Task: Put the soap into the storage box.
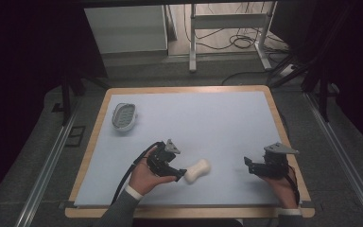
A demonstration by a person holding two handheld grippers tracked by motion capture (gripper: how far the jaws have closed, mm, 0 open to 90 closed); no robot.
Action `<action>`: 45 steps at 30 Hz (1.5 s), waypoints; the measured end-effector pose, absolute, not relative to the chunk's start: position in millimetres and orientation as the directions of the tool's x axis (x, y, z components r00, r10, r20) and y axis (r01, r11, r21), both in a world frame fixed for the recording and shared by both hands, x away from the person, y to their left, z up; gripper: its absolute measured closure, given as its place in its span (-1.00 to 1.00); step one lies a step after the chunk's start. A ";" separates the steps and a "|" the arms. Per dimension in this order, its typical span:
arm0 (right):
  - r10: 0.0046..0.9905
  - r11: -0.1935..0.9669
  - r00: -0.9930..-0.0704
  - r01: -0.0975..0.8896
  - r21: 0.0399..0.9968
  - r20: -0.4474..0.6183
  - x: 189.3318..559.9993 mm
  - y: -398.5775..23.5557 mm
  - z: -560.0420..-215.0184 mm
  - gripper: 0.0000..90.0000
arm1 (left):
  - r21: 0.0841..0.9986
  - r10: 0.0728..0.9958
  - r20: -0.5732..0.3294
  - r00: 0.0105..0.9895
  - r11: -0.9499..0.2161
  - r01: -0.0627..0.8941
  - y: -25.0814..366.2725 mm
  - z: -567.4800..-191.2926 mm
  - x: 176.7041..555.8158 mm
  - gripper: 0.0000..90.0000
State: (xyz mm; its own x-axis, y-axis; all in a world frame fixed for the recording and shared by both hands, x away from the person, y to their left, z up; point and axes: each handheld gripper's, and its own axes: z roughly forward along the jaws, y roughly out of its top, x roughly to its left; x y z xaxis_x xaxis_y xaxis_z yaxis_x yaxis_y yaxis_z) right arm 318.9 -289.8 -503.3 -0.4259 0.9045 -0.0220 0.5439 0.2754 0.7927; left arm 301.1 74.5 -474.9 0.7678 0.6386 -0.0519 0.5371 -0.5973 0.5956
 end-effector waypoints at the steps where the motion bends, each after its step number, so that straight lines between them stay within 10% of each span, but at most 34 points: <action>1: 0.906 0.274 -0.424 0.544 0.793 -0.022 318.8 -290.0 -503.2 -0.80 | 0.593 0.636 -0.052 0.770 -0.601 0.537 72.7 -475.5 301.3 -0.47; 45: 0.911 0.274 -0.412 0.551 0.788 -0.029 320.1 -294.2 -504.9 -0.80 | 0.466 0.566 -0.074 0.821 -0.709 0.530 10.1 -505.9 324.1 -0.11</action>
